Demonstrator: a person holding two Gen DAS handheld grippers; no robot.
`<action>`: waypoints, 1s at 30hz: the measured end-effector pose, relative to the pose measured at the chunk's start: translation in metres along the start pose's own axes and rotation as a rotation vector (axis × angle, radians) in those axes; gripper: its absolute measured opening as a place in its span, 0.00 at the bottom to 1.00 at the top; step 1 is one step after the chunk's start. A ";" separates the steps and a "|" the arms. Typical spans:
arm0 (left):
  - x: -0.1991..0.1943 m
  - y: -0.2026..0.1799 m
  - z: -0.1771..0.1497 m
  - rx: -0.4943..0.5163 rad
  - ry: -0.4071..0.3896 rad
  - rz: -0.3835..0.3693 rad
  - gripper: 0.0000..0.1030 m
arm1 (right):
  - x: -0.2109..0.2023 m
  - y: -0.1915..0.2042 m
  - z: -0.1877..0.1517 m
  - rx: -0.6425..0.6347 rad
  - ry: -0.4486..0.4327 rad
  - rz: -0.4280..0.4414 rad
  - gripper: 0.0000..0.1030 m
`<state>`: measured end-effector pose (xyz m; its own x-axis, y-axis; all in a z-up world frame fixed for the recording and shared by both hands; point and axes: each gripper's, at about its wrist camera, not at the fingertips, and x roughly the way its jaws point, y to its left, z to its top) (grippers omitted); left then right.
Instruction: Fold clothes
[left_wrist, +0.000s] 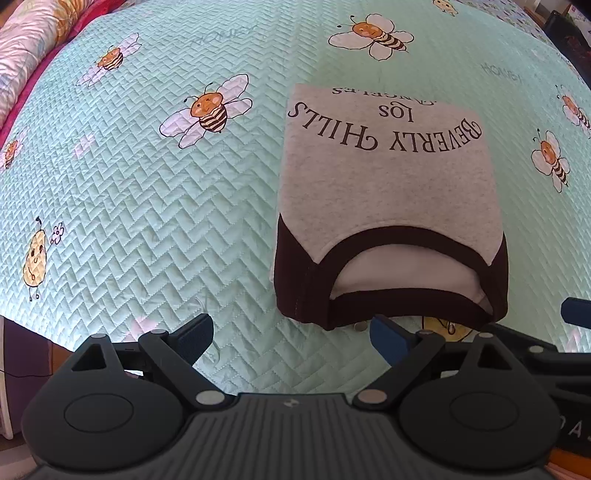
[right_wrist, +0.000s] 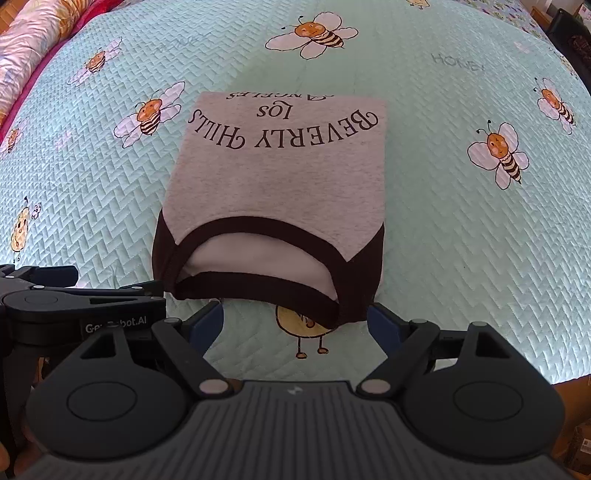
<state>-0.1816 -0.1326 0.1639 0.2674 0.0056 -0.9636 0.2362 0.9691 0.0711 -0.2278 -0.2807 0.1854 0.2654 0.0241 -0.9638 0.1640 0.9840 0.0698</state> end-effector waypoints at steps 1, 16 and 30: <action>-0.001 0.000 0.000 0.005 -0.003 0.008 0.92 | 0.000 0.000 -0.001 0.001 0.001 0.001 0.83; -0.005 -0.001 -0.009 0.023 -0.014 0.044 0.92 | 0.001 0.002 -0.011 0.005 0.006 0.013 0.83; -0.013 0.007 -0.010 -0.016 -0.078 -0.066 0.90 | 0.002 -0.009 -0.019 0.074 -0.034 0.127 0.83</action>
<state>-0.1925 -0.1236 0.1748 0.3240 -0.0769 -0.9429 0.2405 0.9706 0.0035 -0.2464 -0.2866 0.1776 0.3201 0.1402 -0.9370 0.1965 0.9577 0.2104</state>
